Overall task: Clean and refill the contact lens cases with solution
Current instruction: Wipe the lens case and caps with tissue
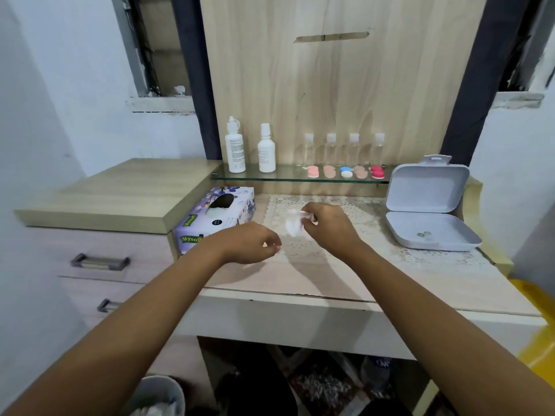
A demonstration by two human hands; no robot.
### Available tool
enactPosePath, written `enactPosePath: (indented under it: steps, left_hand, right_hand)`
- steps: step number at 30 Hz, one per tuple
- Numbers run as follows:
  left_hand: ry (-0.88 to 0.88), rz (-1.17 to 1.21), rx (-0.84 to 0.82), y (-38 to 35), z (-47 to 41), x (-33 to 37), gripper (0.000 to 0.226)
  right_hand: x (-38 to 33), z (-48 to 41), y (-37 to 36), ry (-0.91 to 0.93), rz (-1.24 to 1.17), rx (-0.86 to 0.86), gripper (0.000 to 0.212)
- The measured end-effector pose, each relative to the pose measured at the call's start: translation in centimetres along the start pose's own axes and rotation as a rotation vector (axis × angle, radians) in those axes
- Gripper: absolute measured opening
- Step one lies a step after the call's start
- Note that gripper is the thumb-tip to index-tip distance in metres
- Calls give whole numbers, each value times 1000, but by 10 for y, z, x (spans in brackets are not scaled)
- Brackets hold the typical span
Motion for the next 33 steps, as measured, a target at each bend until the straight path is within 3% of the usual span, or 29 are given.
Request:
enactPosePath:
  steps: [13,33]
  left_hand:
    - [105,14,82,-10,87,-33,32]
    - [461,27,171,-40,225,-129,33]
  right_hand:
    - [-72,13,-38,134,-28,-133,20]
    - [-191,50,-140,393,-208,-336,17]
Point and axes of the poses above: each hand's wrist, its own z-axis away from the middle knuckle, its own y-axis out of the back of the hand, x = y × z, the point moved 1 cm from there along -z, towards the middle knuckle, and after that the axes turned 5 degrees about -y, right-handed, at the moved point
